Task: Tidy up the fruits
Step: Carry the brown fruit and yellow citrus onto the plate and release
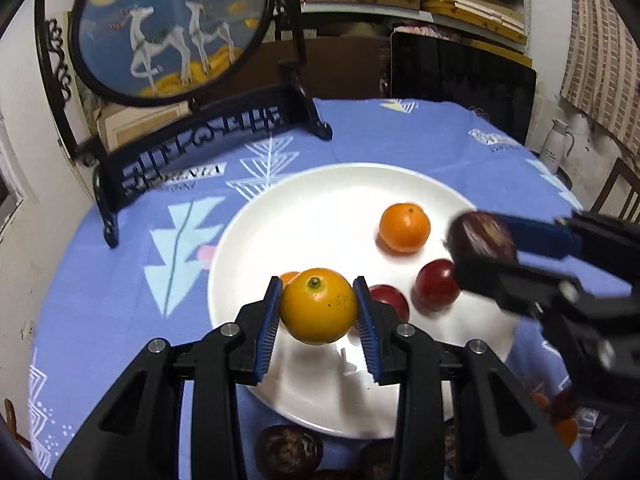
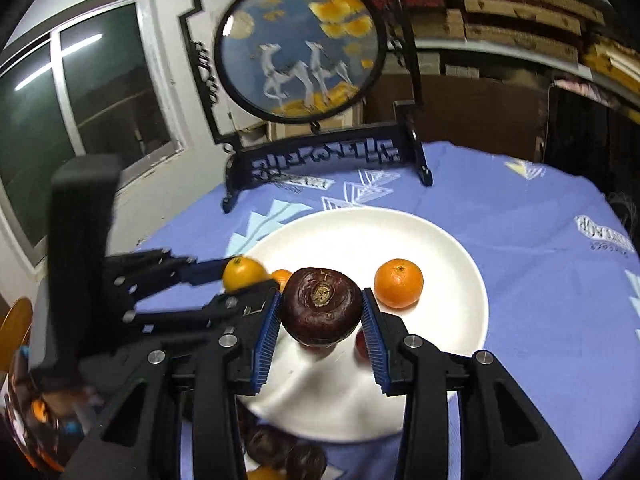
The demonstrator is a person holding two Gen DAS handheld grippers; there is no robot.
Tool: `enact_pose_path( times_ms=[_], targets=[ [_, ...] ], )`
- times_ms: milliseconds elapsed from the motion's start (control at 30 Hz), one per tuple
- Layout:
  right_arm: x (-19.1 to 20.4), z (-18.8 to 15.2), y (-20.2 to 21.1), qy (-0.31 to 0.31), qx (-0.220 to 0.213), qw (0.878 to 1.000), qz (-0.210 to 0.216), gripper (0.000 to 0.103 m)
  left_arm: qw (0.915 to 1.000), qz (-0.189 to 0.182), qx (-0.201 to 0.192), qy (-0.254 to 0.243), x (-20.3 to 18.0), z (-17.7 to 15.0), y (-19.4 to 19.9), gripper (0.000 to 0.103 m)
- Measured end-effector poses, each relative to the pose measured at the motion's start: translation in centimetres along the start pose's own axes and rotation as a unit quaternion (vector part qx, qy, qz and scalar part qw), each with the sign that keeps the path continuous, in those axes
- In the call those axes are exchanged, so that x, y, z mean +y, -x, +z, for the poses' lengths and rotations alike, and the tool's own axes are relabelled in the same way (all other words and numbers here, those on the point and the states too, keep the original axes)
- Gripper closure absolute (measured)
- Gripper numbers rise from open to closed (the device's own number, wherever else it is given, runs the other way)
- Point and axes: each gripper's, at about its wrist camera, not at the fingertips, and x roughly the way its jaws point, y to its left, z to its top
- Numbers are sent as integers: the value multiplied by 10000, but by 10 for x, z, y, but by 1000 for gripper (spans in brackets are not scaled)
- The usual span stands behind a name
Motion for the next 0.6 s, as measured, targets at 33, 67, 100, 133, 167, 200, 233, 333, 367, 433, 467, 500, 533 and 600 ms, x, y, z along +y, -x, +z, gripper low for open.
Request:
enact_pose_path(
  times_ms=[33, 67, 100, 133, 167, 200, 233, 333, 367, 433, 467, 500, 533, 600],
  targets=[
    [-3, 1, -6, -43, 45, 10000, 2, 63, 10000, 2, 44, -10, 0, -1, -4, 68],
    [-5, 2, -11, -69, 59, 10000, -29, 63, 10000, 16, 86, -22, 1, -2, -7, 68],
    [-7, 3, -16, -88, 64, 9999, -68, 63, 10000, 24, 87, -20, 2, -3, -8, 68],
    [-8, 4, -20, -100, 80, 9999, -72, 63, 10000, 20, 84, -11, 2, -4, -8, 68],
    [-8, 4, -22, -113, 94, 9999, -53, 63, 10000, 8, 86, 0, 3, -4, -9, 68],
    [-9, 5, -26, -125, 109, 9999, -45, 63, 10000, 1, 82, 14, 4, -4, -9, 68],
    [-9, 6, -31, -112, 131, 9998, -62, 63, 10000, 6, 64, 24, 4, -3, -9, 67],
    [-9, 5, -36, -105, 139, 9997, -174, 62, 10000, 22, 15, 95, 7, -2, -10, 50],
    [-10, 4, -35, -149, 99, 9997, -154, 61, 9999, 41, -5, 97, 8, -3, -9, 44],
    [-14, 2, -31, -288, 31, 9996, -31, 54, 9999, 84, -43, 84, 9, -3, -8, 44],
    [-16, 1, -29, -333, -9, 9994, 1, 50, 9999, 51, -37, 105, 10, -3, -8, 43],
    [-17, 1, -27, -353, -15, 9994, 37, 46, 9999, 27, -33, 126, 10, -3, -8, 43],
    [-18, 2, -25, -369, -21, 9993, 98, 45, 9999, 8, -32, 140, 10, -3, -8, 40],
    [-21, 3, -20, -447, -67, 9986, 266, 42, 9999, 37, -45, 119, 11, -4, -8, 36]
  ],
)
